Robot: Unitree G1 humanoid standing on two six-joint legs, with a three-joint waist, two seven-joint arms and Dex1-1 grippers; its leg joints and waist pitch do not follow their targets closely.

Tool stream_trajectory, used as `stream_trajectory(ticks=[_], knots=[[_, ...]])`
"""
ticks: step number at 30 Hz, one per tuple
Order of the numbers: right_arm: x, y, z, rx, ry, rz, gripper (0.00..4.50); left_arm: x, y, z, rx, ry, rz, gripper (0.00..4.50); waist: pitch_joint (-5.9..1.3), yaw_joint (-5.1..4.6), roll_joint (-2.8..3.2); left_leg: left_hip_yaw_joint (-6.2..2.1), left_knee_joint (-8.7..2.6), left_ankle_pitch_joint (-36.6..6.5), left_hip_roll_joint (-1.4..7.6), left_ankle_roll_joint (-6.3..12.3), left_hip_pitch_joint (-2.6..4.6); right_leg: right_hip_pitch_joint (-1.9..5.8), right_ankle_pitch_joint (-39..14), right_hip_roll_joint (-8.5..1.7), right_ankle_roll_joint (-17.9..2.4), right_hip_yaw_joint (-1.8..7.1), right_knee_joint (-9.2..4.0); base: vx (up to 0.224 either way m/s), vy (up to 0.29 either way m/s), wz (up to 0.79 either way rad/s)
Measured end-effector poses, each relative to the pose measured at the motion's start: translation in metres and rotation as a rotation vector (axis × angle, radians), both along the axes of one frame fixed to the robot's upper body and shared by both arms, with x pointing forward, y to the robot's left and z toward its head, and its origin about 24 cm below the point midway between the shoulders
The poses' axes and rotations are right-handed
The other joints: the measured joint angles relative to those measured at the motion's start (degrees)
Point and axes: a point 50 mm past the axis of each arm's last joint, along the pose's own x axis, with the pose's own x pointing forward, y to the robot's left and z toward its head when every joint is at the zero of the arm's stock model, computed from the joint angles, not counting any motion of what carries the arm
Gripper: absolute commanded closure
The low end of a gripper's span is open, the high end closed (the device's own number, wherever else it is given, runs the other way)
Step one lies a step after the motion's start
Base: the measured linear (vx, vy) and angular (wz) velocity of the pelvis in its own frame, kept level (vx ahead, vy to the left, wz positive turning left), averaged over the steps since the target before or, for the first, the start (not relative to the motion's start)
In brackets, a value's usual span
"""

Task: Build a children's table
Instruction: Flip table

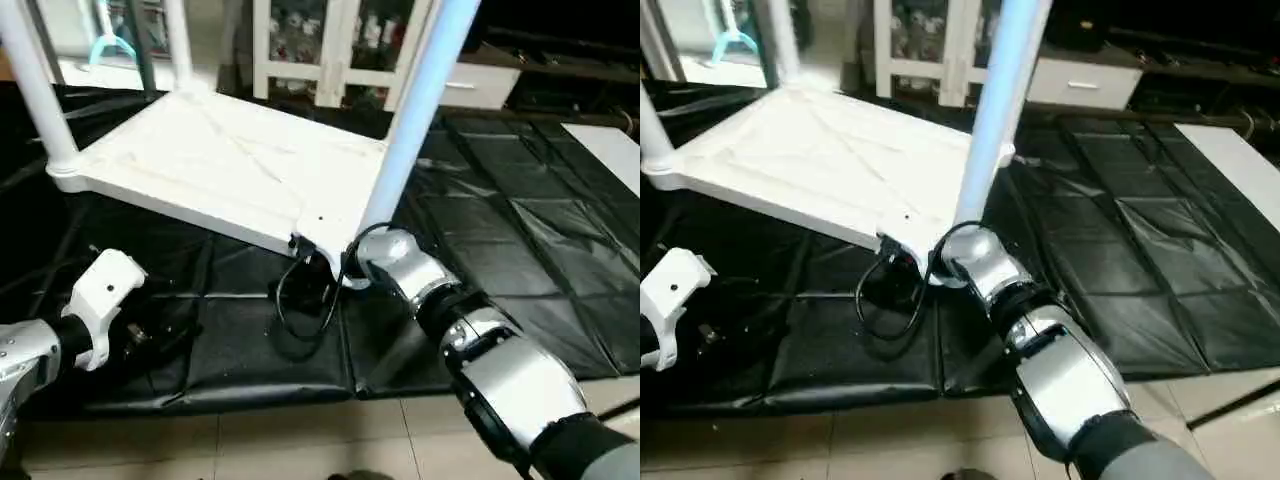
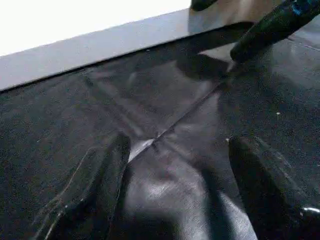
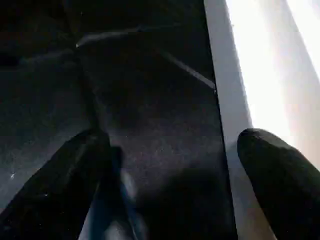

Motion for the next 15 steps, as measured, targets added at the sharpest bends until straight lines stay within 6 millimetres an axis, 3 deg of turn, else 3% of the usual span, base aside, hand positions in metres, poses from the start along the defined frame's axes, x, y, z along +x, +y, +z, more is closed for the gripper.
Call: stream_trajectory(ticks=[7, 8, 11, 12, 15], knots=[[0.005, -0.01, -0.004, -0.035, -0.001, -0.064, 0.06, 0.0, -0.001, -0.002, 0.003, 0.016, 0.007, 1.0, 0.36, 0.7, 0.21, 0.05, 0.01, 0.0, 0.01, 0.0, 0.08, 0.05, 0.1, -0.06, -0.1, 0.02, 0.09, 0.0, 0.0, 0.0], [0.004, -0.013, -0.006, -0.042, 0.013, -0.059, 0.4, 0.0, -0.001, -0.003, 0.002, 0.018, 0.005, 1.0, 0.4, 0.73, 0.24, 0.05, 0.01, 0.0, 0.01, -0.01, 0.07, 0.05, 0.1, -0.06, -0.2, 0.02, 0.09, 0.0, 0.0, 0.0], [0.001, -0.024, -0.011, -0.064, 0.093, 0.0, 0.44, -0.001, -0.002, -0.002, 0.005, 0.024, -0.005, 1.0, 0.52, 0.67, 0.32, 0.05, 0.01, 0.0, 0.01, -0.01, 0.05, 0.01, 0.2, -0.06, -0.2, 0.01, 0.12, 0.0, 0.0, 0.0], [0.0, -0.026, -0.011, -0.064, 0.111, 0.025, 0.73, -0.001, -0.003, -0.001, 0.005, 0.023, -0.008, 1.0, 0.54, 0.55, 0.36, 0.05, 0.01, 0.0, 0.01, 0.0, 0.07, 0.0, 0.2, -0.06, -0.2, 0.01, 0.16, 0.0, 0.0, 0.0], [-0.003, -0.027, -0.011, -0.061, 0.15, 0.089, 0.9, 0.0, -0.003, -0.001, 0.005, 0.022, -0.013, 1.0, 0.58, 0.11, 0.41, 0.05, 0.01, 0.0, 0.06, -0.01, 0.12, -0.05, 0.1, -0.03, -0.2, -0.03, 0.3, 0.0, 0.0, 0.0]])
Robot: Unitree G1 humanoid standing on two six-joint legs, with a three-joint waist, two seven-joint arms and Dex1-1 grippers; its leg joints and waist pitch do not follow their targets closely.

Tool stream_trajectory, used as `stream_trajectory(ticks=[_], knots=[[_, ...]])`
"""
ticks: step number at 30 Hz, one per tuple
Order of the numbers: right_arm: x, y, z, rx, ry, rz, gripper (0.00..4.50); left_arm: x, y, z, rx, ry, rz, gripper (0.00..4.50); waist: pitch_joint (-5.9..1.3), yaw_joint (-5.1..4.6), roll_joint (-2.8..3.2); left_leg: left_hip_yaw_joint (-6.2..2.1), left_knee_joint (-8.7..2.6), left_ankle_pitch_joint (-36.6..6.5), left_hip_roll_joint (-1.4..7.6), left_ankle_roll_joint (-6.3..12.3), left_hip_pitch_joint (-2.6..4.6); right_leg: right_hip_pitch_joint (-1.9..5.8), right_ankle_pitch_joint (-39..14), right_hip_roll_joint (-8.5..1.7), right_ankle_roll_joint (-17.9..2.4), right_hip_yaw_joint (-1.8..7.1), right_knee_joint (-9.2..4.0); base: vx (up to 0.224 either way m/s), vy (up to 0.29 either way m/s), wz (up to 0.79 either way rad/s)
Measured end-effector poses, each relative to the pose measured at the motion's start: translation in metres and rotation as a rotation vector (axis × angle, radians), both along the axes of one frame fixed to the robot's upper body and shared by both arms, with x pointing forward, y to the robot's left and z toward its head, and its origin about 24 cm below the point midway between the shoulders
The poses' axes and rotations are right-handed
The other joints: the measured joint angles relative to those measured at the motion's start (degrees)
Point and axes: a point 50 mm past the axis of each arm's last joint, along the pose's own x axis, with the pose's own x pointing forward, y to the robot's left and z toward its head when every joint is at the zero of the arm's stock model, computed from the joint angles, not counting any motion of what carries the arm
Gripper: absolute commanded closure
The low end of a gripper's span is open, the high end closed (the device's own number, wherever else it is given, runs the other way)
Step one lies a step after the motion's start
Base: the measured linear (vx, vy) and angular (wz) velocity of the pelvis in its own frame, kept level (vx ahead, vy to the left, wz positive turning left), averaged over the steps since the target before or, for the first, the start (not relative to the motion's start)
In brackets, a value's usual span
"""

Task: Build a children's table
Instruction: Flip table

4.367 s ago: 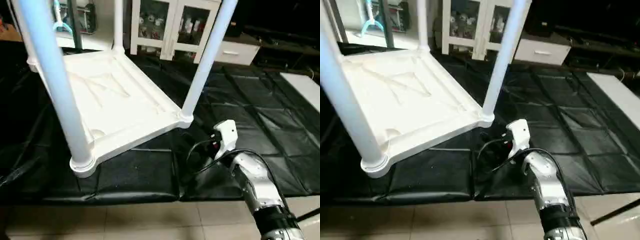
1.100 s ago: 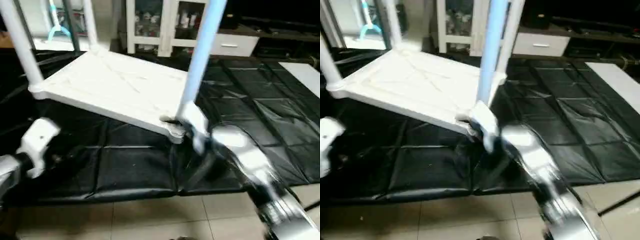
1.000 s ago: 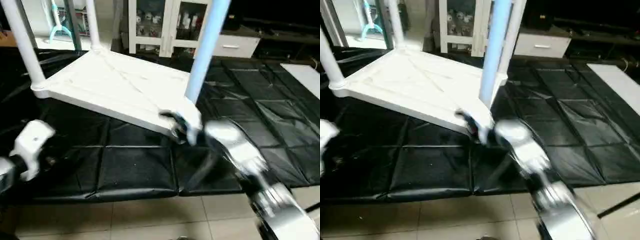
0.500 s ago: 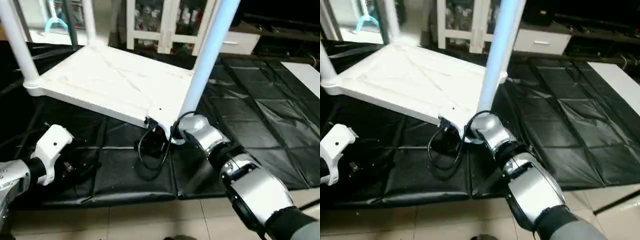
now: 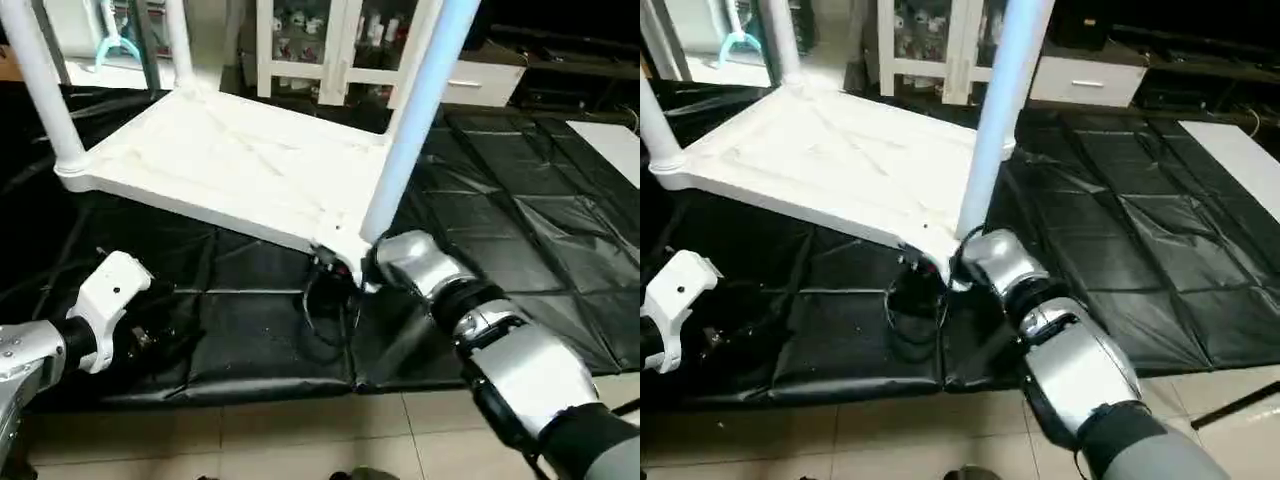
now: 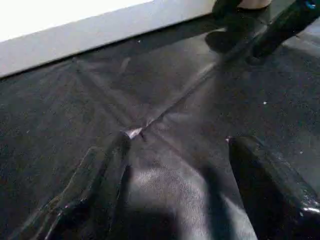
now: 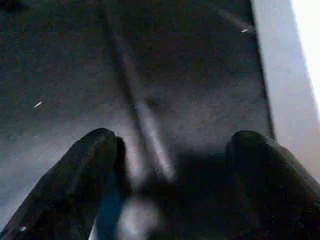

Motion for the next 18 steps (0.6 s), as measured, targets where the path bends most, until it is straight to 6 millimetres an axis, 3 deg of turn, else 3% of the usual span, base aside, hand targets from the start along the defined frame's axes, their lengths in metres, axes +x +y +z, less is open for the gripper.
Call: stream_trajectory(ticks=[6, 18], knots=[[-0.004, -0.009, -0.001, 0.006, 0.063, 0.08, 1.39, 0.003, -0.001, 0.003, 0.004, -0.013, -0.004, 1.0, 0.17, -0.06, 0.25, 0.08, 0.01, 0.0, 0.02, 0.0, 0.0, -0.03, 0.0, 0.01, 0.0, 0.02, 0.0, 0.0, 0.0, 0.0], [-0.007, -0.029, 0.012, 0.074, 0.094, 0.26, 2.57, 0.01, -0.002, 0.008, 0.004, -0.057, 0.007, 1.0, 0.08, -0.02, 0.13, 0.16, 0.06, 0.0, 0.04, 0.0, 0.06, 0.0, 0.0, -0.03, 0.0, 0.03, 0.1, 0.0, 0.0, 0.0]])
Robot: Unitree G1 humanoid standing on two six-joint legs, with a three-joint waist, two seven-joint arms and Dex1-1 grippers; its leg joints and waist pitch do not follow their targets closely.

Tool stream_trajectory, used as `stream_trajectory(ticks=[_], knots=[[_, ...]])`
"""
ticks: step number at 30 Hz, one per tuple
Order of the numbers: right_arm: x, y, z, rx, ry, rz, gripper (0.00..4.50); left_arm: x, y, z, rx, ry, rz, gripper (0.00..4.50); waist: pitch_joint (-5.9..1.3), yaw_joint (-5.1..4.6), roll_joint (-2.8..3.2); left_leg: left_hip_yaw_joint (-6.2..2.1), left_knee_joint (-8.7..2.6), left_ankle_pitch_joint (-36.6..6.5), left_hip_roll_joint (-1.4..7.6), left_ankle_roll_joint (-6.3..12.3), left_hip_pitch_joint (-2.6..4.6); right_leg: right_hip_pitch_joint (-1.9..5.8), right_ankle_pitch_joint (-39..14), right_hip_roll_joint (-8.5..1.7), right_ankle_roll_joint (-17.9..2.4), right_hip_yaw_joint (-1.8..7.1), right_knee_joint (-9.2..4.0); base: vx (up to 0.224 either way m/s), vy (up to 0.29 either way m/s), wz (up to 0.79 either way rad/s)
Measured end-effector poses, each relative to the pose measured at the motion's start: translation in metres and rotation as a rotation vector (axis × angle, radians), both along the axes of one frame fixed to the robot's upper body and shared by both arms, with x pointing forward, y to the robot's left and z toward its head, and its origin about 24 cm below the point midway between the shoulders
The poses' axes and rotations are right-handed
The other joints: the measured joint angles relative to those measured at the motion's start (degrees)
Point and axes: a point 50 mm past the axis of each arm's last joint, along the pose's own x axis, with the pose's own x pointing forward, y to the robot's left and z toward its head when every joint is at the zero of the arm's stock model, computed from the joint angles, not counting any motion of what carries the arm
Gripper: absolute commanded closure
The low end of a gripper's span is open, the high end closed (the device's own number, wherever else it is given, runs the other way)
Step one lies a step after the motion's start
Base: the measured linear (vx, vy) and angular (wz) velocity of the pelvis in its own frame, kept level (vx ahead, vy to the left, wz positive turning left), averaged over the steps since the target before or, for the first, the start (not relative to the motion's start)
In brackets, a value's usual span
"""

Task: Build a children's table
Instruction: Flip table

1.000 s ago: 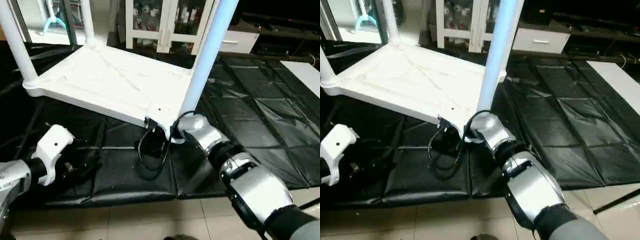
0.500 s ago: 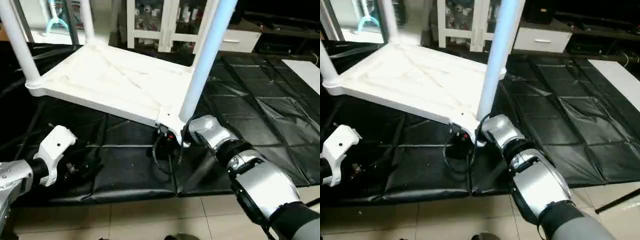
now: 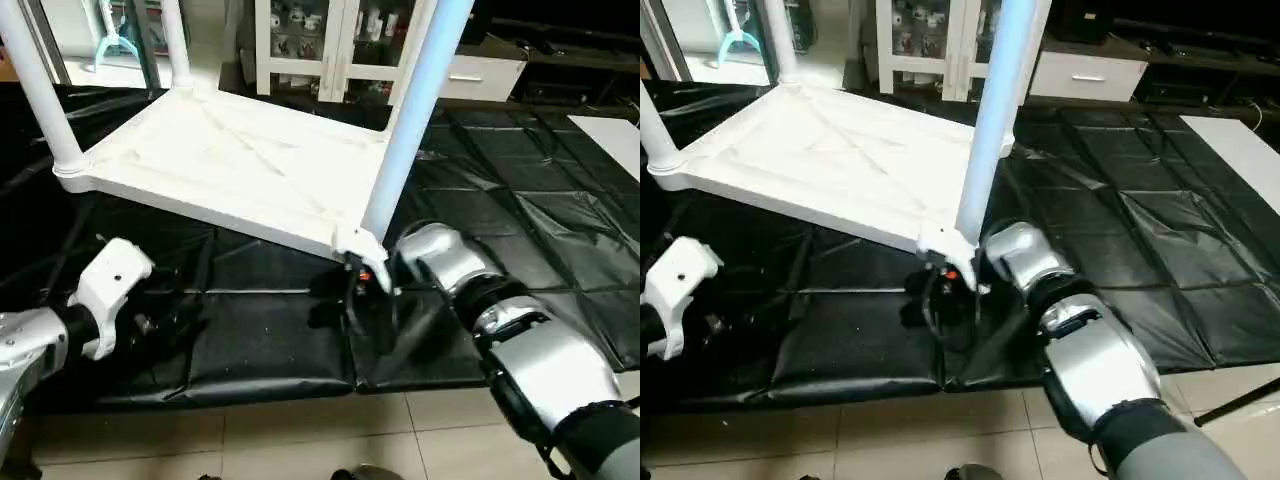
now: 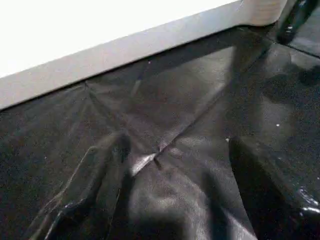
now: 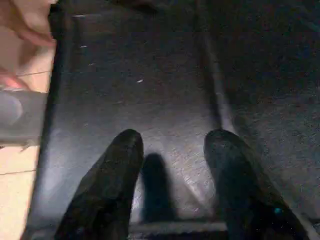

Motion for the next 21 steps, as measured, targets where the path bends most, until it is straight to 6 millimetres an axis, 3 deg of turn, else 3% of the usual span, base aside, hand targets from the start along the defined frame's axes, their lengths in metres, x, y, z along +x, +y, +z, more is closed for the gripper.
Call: stream_trajectory(ticks=[4, 6, 10, 11, 16, 21], knots=[[0.003, -0.006, 0.002, 0.034, -0.094, -0.03, 2.87, 0.0, -0.001, -0.001, -0.006, -0.005, 0.002, 1.0, -0.01, -0.02, -0.01, 0.02, 0.0, 0.0, 0.01, 0.0, 0.02, -0.02, 0.0, 0.0, 0.0, 0.0, 0.05, 0.0, 0.0, 0.0], [0.007, -0.004, 0.006, 0.106, -0.179, -0.115, 2.41, 0.001, -0.002, -0.002, -0.012, -0.013, 0.01, 1.0, 0.03, -0.03, 0.05, 0.05, 0.01, 0.0, 0.02, 0.0, 0.04, -0.05, 0.0, 0.01, 0.0, 0.01, 0.08, 0.0, 0.0, 0.0], [0.015, 0.027, 0.021, 0.298, -0.34, -0.29, 2.36, 0.007, -0.01, -0.002, -0.038, -0.035, 0.01, 1.0, 0.05, -0.24, 0.07, 0.14, 0.02, 0.0, 0.06, -0.01, 0.19, -0.1, 0.0, 0.01, 0.0, 0.02, 0.21, 0.0, 0.0, 0.0], [0.014, 0.037, 0.023, 0.321, -0.365, -0.297, 2.14, 0.008, -0.012, -0.001, -0.039, -0.04, 0.002, 1.0, 0.05, -0.17, 0.08, 0.14, 0.01, 0.0, 0.08, -0.01, 0.19, -0.11, 0.0, 0.01, 0.0, -0.01, 0.23, 0.0, 0.0, 0.0], [0.013, 0.054, 0.021, 0.291, -0.44, -0.342, 1.69, 0.004, -0.011, -0.004, -0.037, -0.027, 0.006, 1.0, 0.08, 0.06, 0.07, 0.17, 0.01, 0.0, 0.08, -0.01, 0.1, -0.14, 0.0, 0.0, 0.0, 0.02, 0.13, 0.0, 0.0, 0.0], [0.014, 0.065, 0.014, 0.199, -0.491, -0.417, 1.25, -0.006, -0.007, -0.005, -0.02, -0.006, 0.019, 1.0, 0.56, 0.06, -0.36, 0.19, -0.03, 0.0, 0.08, -0.02, 0.02, -0.25, -0.1, 0.01, 0.1, 0.04, 0.08, 0.0, 0.0, 0.0]])
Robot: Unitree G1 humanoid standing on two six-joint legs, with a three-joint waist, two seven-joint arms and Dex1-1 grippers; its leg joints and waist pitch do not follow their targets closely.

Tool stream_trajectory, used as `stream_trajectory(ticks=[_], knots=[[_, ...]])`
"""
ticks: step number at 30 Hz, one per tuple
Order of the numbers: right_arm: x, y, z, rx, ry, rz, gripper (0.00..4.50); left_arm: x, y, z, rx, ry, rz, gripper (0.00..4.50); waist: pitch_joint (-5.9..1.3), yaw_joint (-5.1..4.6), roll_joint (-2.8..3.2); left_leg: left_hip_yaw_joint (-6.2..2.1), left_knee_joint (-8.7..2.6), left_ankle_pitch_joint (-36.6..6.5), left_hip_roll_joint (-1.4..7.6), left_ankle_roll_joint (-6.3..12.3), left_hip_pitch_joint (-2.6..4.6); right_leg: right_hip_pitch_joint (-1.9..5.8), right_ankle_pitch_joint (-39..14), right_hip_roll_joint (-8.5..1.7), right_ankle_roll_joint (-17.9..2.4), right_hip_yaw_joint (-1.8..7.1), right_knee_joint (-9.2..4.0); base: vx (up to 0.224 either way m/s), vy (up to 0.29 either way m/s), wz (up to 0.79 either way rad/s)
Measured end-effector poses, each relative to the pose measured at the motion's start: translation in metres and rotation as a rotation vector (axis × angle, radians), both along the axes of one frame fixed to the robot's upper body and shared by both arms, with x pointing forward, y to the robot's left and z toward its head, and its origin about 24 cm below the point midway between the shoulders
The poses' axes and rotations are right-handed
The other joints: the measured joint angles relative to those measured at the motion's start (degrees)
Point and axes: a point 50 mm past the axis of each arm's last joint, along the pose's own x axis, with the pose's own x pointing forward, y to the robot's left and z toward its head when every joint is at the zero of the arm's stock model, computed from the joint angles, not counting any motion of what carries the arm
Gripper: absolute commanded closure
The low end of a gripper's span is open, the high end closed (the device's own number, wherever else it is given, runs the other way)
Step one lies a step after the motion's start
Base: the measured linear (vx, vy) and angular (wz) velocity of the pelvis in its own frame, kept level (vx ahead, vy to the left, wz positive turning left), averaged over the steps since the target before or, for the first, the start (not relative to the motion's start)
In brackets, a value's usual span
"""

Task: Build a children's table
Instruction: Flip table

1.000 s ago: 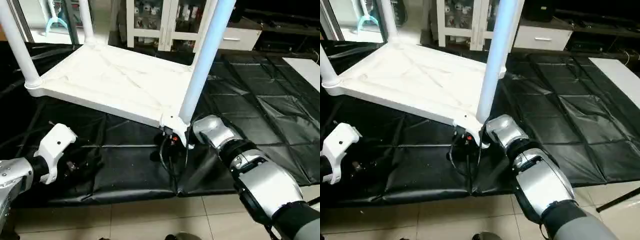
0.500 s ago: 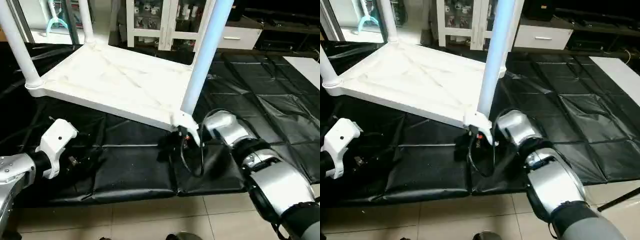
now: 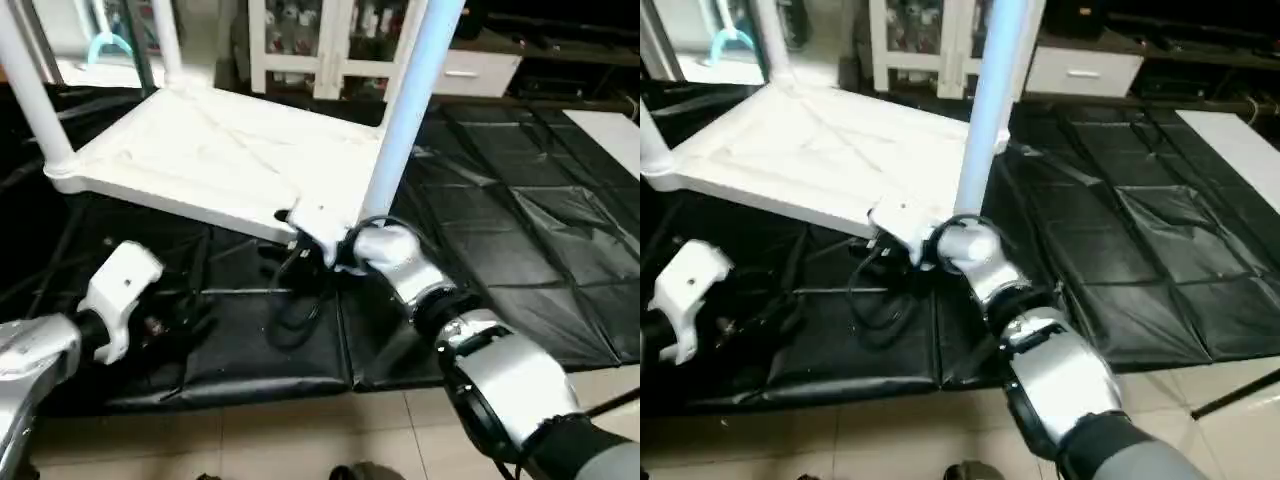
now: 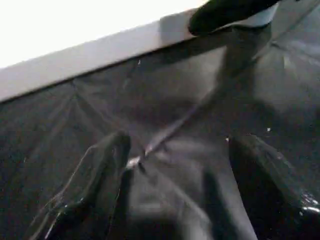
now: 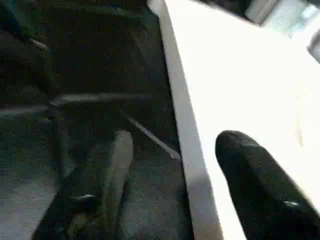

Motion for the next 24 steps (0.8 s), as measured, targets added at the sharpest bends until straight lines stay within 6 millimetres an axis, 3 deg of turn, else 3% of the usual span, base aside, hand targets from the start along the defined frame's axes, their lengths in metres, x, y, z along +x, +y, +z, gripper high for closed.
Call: stream_trajectory(ticks=[3, 8, 11, 17, 24], knots=[[0.006, 0.0, 0.001, -0.061, -0.021, -0.076, 1.06, -0.003, 0.002, 0.002, 0.014, 0.008, 0.007, 1.0, 0.74, 0.04, -0.17, 0.01, 0.0, 0.0, -0.01, 0.0, -0.08, -0.09, 0.0, 0.0, 0.0, 0.03, 0.0, 0.0, 0.0, 0.0], [0.016, -0.003, 0.008, -0.142, -0.075, -0.204, 0.61, -0.009, 0.005, 0.002, 0.017, 0.029, 0.012, 1.0, 1.34, -0.02, -0.33, 0.05, -0.02, 0.0, -0.01, 0.0, -0.27, -0.3, 0.0, 0.0, 0.0, 0.07, 0.0, 0.0, 0.0, 0.0], [0.018, -0.004, 0.007, -0.199, -0.046, -0.208, 0.61, -0.009, 0.007, 0.007, 0.027, 0.019, 0.011, 1.0, 1.49, -0.01, -0.25, 0.08, -0.08, 0.0, -0.01, 0.0, -0.35, -0.42, -0.1, 0.0, 0.1, 0.07, 0.01, 0.0, 0.0, 0.0], [0.006, -0.005, -0.002, -0.243, 0.137, 0.049, 0.61, -0.01, 0.008, 0.008, 0.032, 0.033, -0.001, 1.0, 1.74, -0.09, -0.07, 0.15, -0.07, 0.0, 0.01, 0.01, -0.72, -0.75, -0.1, 0.0, 0.0, 0.07, 0.01, 0.0, 0.0, 0.0], [0.008, -0.033, 0.002, -0.219, 0.221, 0.139, 0.88, -0.008, 0.006, 0.01, 0.028, 0.022, -0.007, 1.0, 1.64, -0.79, -0.36, 0.28, -0.03, 0.0, 0.08, 0.02, -0.63, -0.75, -0.1, 0.03, 0.0, 0.14, 0.06, 0.0, 0.0, 0.0]])
